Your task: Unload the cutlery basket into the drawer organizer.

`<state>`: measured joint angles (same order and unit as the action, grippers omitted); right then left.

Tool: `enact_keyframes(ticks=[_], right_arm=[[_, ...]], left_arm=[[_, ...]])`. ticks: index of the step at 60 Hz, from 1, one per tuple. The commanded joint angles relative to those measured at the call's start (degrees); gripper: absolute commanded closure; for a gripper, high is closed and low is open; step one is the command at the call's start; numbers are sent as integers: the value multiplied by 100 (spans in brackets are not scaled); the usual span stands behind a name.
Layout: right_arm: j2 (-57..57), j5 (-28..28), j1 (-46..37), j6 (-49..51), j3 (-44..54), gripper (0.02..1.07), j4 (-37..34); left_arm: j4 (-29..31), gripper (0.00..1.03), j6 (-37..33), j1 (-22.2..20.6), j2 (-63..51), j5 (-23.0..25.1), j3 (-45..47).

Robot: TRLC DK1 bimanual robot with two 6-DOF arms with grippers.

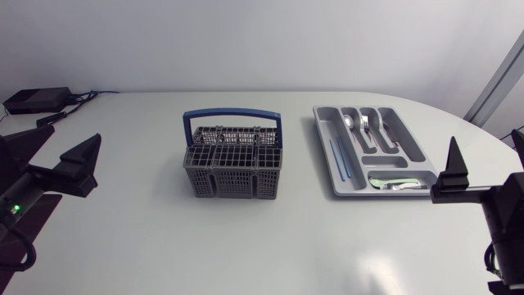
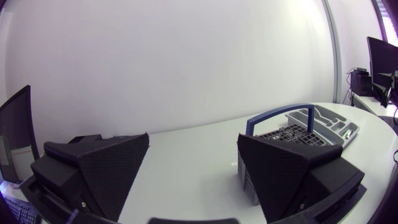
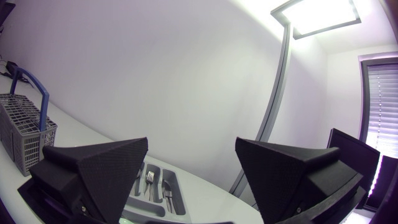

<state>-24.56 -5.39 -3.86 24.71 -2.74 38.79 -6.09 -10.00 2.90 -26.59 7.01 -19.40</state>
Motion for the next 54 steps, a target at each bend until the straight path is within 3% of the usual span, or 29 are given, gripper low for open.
enact_keyframes(ticks=[1,13,54], right_arm=[[206,-41,-36,113,195,6,-55],[1462,-33,-27,157,301,6,-1004],[2142,355,256,-1626,283,6,-2963]], left_arm=[[46,3,227,53,172,-24,156],[213,3,446,132,576,-76,296],[484,3,822,-154,1992,-500,1411]])
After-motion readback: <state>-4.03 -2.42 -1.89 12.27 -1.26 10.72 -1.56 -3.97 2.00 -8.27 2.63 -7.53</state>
